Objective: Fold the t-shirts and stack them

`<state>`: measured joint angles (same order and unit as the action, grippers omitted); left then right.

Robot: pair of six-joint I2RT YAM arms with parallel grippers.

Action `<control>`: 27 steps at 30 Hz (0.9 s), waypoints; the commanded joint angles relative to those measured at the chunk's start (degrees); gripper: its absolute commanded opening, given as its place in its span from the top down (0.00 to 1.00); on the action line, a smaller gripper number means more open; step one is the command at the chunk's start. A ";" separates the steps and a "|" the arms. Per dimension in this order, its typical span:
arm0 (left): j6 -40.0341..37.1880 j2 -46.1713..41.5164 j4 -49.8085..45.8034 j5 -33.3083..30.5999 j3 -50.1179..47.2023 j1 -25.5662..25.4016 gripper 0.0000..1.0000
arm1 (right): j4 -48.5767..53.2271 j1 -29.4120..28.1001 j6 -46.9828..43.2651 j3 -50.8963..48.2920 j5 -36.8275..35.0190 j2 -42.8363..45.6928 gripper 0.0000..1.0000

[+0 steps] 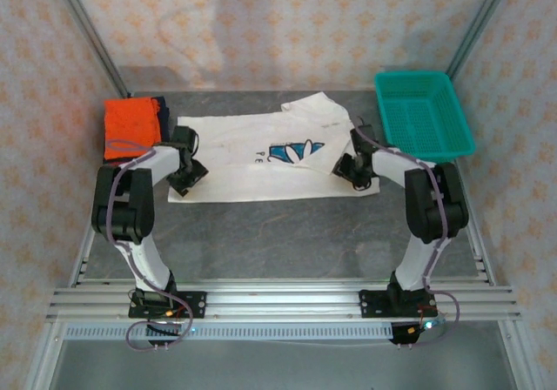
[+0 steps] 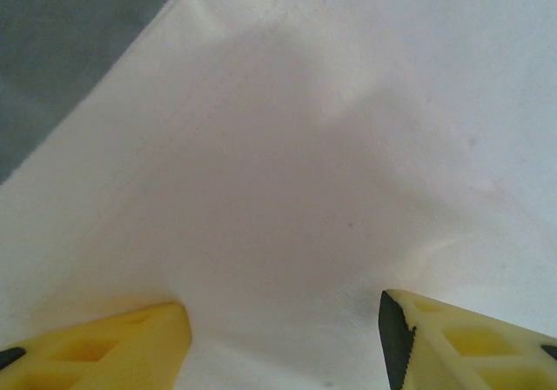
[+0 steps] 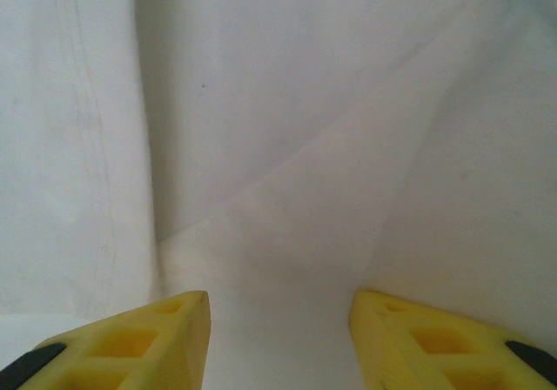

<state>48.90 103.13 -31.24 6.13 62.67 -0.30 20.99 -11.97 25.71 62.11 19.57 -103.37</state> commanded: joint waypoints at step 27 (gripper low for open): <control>-5.37 -27.42 -4.89 -4.67 -12.54 0.12 0.00 | 7.33 -16.20 -3.84 -11.80 -16.87 23.03 0.34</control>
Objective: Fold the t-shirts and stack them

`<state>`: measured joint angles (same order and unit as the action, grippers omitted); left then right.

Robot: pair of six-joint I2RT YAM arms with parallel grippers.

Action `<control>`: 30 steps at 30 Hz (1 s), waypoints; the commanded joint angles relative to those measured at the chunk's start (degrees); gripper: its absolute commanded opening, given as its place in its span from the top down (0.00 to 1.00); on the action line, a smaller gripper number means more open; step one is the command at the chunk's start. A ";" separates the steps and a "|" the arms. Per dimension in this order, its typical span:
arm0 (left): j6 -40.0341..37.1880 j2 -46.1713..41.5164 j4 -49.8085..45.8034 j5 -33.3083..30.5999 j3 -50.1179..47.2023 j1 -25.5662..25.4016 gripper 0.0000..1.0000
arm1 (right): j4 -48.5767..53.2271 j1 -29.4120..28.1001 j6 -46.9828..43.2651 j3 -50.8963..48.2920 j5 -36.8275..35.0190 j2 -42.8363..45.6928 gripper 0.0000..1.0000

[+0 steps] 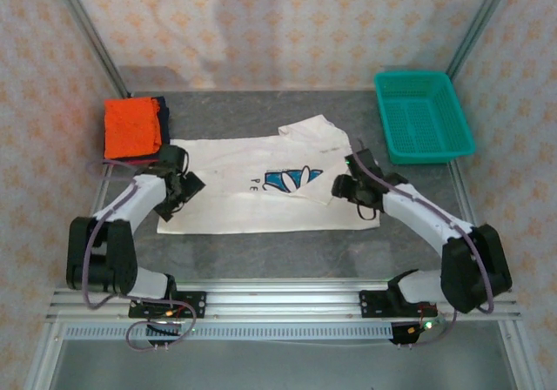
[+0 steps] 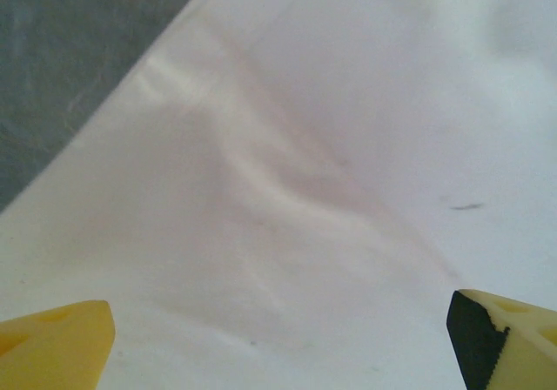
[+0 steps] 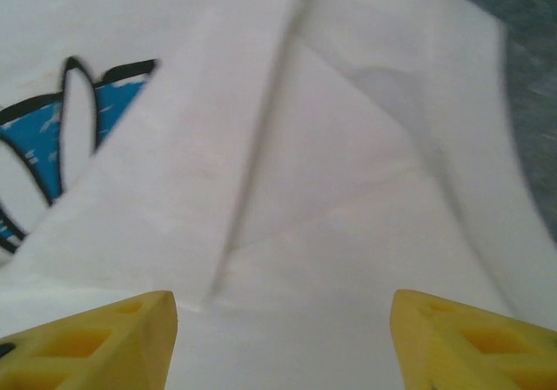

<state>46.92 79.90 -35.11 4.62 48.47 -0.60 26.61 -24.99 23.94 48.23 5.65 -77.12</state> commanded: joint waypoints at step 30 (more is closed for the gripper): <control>-14.57 -12.08 5.93 5.53 -2.16 -0.41 0.00 | 3.18 -6.40 4.00 14.88 -2.57 -21.15 1.00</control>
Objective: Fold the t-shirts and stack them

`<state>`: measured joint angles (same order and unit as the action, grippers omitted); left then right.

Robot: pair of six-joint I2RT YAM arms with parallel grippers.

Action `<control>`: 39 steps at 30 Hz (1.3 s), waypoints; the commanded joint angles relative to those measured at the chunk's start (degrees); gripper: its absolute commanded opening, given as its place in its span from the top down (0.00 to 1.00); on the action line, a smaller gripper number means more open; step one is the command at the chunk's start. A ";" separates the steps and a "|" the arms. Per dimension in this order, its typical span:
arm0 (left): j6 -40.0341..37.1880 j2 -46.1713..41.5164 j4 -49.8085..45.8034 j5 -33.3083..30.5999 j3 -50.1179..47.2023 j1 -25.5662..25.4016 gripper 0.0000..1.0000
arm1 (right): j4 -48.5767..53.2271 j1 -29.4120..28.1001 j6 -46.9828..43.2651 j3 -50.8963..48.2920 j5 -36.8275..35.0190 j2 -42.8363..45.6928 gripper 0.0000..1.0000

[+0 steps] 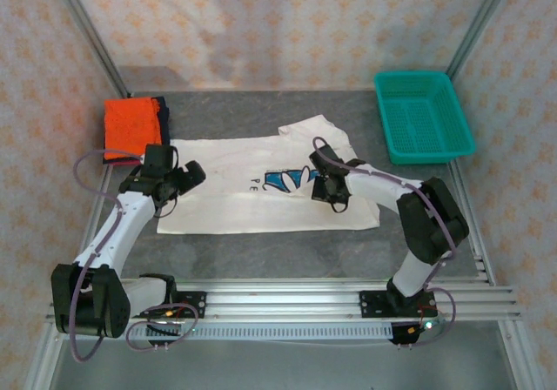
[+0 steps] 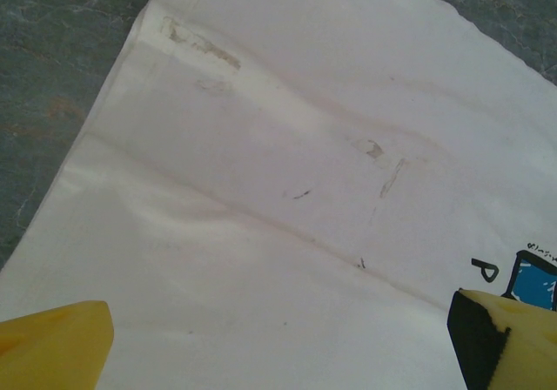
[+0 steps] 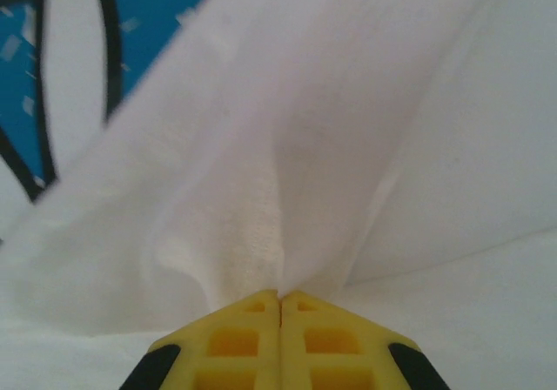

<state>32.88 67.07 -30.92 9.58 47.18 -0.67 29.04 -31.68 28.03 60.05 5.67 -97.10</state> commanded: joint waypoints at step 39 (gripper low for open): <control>-1.55 7.61 4.81 1.03 -0.34 -2.63 0.00 | 6.75 4.52 -23.47 40.20 12.03 -26.31 0.91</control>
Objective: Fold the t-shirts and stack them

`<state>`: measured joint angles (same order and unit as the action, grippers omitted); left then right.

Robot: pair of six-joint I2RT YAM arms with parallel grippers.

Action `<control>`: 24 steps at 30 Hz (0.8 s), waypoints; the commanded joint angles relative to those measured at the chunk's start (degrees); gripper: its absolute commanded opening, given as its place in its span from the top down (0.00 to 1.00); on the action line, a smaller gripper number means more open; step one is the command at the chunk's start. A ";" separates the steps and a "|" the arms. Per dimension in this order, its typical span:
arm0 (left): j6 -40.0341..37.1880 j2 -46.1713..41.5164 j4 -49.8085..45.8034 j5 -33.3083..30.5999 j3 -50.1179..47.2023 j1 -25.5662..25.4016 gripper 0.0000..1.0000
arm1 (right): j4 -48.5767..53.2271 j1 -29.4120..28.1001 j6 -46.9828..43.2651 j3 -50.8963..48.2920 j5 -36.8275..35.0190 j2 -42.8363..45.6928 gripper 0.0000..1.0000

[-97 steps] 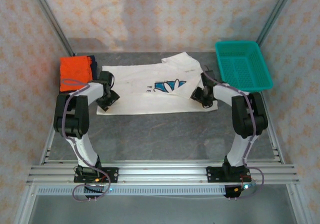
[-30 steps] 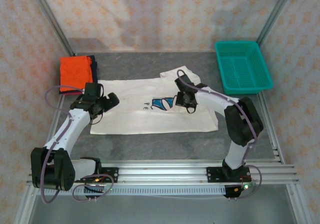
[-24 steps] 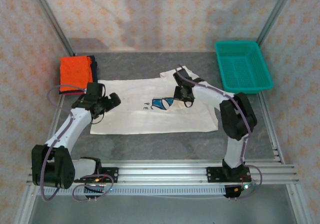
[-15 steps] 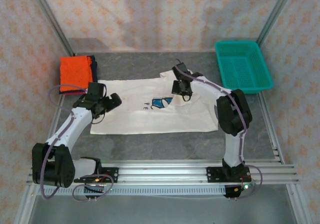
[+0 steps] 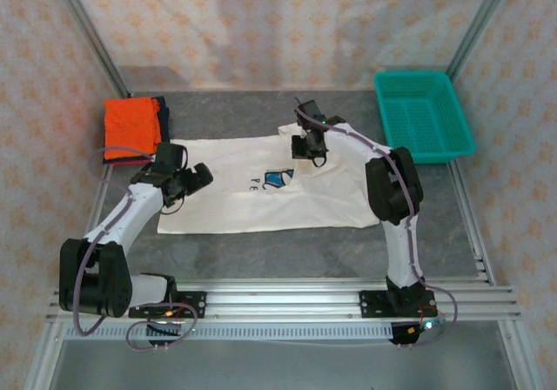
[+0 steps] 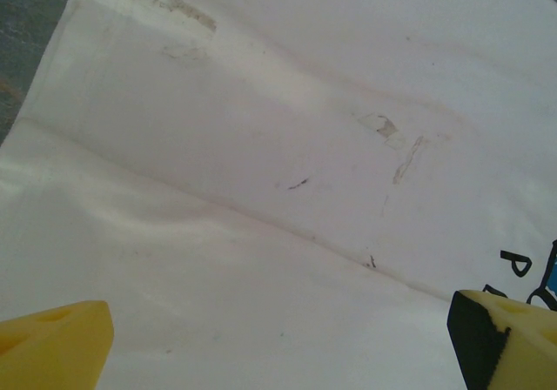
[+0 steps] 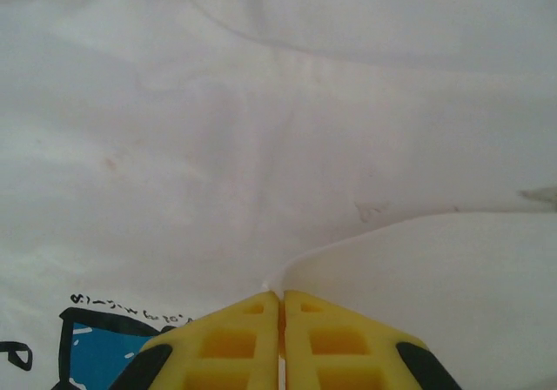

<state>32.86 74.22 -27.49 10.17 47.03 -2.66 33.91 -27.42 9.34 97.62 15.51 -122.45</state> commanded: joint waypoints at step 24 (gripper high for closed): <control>5.50 5.38 4.56 -9.85 -2.76 -1.80 0.00 | -20.14 10.62 14.99 -34.74 -6.00 25.77 0.30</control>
<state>36.45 78.59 -23.97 3.84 45.71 -5.45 18.24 -17.56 18.55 67.05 11.27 -98.70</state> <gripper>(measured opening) 0.998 0.707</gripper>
